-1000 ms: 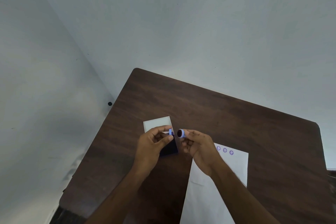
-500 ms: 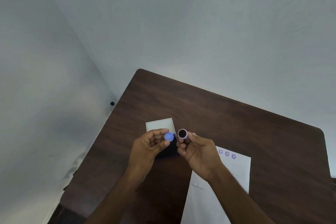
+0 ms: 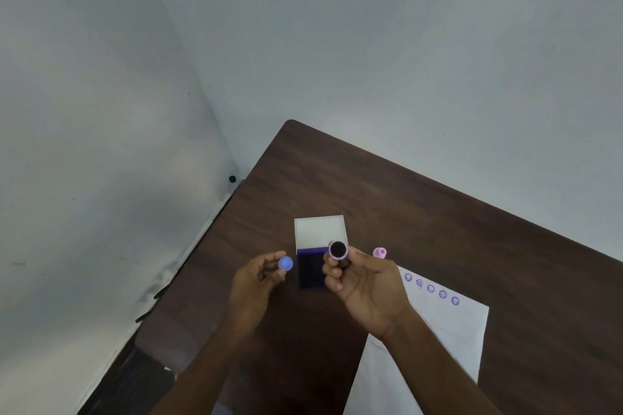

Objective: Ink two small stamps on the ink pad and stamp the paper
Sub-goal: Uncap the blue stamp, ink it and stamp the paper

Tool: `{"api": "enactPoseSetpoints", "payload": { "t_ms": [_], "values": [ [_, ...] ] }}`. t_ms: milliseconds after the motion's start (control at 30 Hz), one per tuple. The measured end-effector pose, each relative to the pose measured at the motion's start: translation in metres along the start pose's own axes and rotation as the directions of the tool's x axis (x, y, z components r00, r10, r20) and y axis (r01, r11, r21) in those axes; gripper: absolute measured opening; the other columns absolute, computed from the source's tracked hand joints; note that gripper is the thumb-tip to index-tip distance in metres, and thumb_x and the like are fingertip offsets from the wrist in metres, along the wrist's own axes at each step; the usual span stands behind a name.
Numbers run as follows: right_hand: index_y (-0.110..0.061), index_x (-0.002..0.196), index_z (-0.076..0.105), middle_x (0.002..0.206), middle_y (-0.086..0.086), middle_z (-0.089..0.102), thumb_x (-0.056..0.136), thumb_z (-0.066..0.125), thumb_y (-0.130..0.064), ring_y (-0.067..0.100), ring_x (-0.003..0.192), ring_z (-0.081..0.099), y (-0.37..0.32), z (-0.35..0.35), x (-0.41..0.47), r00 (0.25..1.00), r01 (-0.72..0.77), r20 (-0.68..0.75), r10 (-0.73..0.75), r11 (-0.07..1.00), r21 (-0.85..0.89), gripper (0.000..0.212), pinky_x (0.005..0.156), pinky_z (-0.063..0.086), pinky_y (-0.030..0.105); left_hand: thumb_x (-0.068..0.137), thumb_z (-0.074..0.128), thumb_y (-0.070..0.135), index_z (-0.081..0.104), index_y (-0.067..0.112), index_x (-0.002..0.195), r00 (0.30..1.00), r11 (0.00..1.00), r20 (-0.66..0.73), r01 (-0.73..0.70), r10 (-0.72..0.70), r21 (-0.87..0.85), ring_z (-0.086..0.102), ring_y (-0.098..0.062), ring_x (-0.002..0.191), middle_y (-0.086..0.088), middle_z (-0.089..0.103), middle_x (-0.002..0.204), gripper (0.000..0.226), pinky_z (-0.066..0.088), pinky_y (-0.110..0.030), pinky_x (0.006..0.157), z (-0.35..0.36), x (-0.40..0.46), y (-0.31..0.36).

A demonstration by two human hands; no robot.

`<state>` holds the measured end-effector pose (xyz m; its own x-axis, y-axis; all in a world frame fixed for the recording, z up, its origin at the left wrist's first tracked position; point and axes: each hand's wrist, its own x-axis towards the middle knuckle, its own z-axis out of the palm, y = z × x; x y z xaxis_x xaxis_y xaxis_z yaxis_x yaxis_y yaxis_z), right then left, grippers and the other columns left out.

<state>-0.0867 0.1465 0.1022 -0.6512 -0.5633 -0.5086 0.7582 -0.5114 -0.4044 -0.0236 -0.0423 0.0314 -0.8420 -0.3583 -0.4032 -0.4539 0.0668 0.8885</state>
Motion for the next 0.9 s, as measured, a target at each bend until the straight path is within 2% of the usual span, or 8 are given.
{"api": "enactPoseSetpoints", "payload": {
  "t_ms": [100, 200, 300, 367, 500, 733, 833, 900],
  "values": [
    [0.000, 0.101, 0.061, 0.082, 0.012, 0.054, 0.080, 0.061, -0.012, 0.017, 0.067, 0.044, 0.003, 0.003, 0.001, 1.000, -0.015, 0.012, 0.015, 1.000, -0.002, 0.025, 0.056, 0.038, 0.029, 0.087, 0.068, 0.011, 0.066, 0.022, 0.113, 1.000, 0.992, -0.030, 0.005, -0.001, 0.124, 0.066, -0.003, 0.095, 0.009, 0.069, 0.105, 0.028, 0.052, -0.011, 0.080, -0.004, 0.004, -0.021],
    [0.001, 0.104, 0.061, 0.083, 0.013, 0.052, 0.084, 0.054, -0.011, 0.017, 0.067, 0.044, 0.006, 0.005, 0.001, 1.000, -0.016, 0.015, 0.016, 1.000, -0.006, 0.024, 0.057, 0.036, 0.029, 0.086, 0.071, 0.025, 0.070, 0.025, 0.110, 0.997, 0.968, -0.045, -0.057, 0.070, 0.243, 0.063, 0.000, 0.095, 0.015, 0.069, 0.102, 0.025, 0.045, -0.006, 0.078, -0.003, 0.007, -0.036],
    [0.001, 0.104, 0.060, 0.084, 0.013, 0.051, 0.084, 0.055, -0.011, 0.017, 0.068, 0.044, 0.005, 0.007, 0.000, 0.999, -0.014, 0.034, 0.014, 1.000, 0.001, 0.025, 0.057, 0.036, 0.029, 0.084, 0.071, 0.033, 0.071, 0.031, 0.109, 0.978, 0.874, -0.060, -0.149, 0.199, 0.463, 0.056, -0.003, 0.094, 0.016, 0.068, 0.100, 0.024, 0.034, -0.011, 0.082, -0.001, 0.015, -0.053],
    [0.001, 0.104, 0.059, 0.084, 0.013, 0.051, 0.082, 0.058, -0.012, 0.017, 0.068, 0.044, 0.004, 0.007, 0.000, 0.999, -0.011, 0.053, 0.011, 1.000, 0.001, 0.026, 0.057, 0.035, 0.029, 0.084, 0.070, 0.035, 0.070, 0.037, 0.110, 0.974, 0.829, -0.087, -0.130, 0.209, 0.545, 0.052, -0.008, 0.095, 0.014, 0.065, 0.102, 0.026, 0.031, -0.013, 0.080, -0.001, 0.018, -0.060],
    [0.000, 0.103, 0.060, 0.085, 0.013, 0.051, 0.083, 0.056, -0.012, 0.017, 0.068, 0.044, 0.001, 0.007, -0.002, 0.998, 0.001, 0.066, -0.001, 1.000, -0.001, 0.024, 0.057, 0.036, 0.029, 0.083, 0.071, 0.036, 0.069, 0.041, 0.109, 0.970, 0.806, -0.120, -0.103, 0.211, 0.583, 0.048, -0.012, 0.091, 0.010, 0.062, 0.098, 0.026, 0.036, -0.025, 0.078, 0.000, 0.020, -0.066],
    [0.000, 0.102, 0.061, 0.085, 0.014, 0.052, 0.076, 0.065, -0.013, 0.017, 0.067, 0.047, 0.000, 0.006, -0.001, 0.998, 0.019, 0.067, -0.020, 1.000, 0.019, 0.029, 0.056, 0.039, 0.029, 0.085, 0.069, 0.035, 0.066, 0.044, 0.114, 0.973, 0.770, -0.143, -0.049, 0.179, 0.636, 0.049, -0.018, 0.086, 0.005, 0.059, 0.093, 0.031, 0.035, -0.027, 0.075, 0.000, 0.020, -0.078],
    [0.000, 0.103, 0.061, 0.087, 0.014, 0.052, 0.077, 0.063, -0.013, 0.017, 0.068, 0.047, 0.000, 0.004, -0.001, 0.998, 0.012, 0.061, -0.013, 1.000, 0.023, 0.029, 0.057, 0.038, 0.029, 0.084, 0.070, 0.032, 0.068, 0.038, 0.116, 0.973, 0.773, -0.154, -0.037, 0.174, 0.634, 0.046, -0.017, 0.086, 0.003, 0.061, 0.096, 0.032, 0.034, -0.027, 0.072, 0.002, 0.018, -0.074],
    [0.000, 0.104, 0.061, 0.087, 0.014, 0.051, 0.079, 0.061, -0.012, 0.017, 0.068, 0.047, 0.001, 0.004, 0.000, 0.998, 0.009, 0.058, -0.010, 1.000, 0.025, 0.027, 0.057, 0.038, 0.029, 0.086, 0.068, 0.035, 0.065, 0.040, 0.119, 0.977, 0.777, -0.136, -0.045, 0.166, 0.628, 0.049, -0.016, 0.089, 0.004, 0.062, 0.099, 0.034, 0.032, -0.024, 0.074, 0.002, 0.018, -0.072]
  ]
}}
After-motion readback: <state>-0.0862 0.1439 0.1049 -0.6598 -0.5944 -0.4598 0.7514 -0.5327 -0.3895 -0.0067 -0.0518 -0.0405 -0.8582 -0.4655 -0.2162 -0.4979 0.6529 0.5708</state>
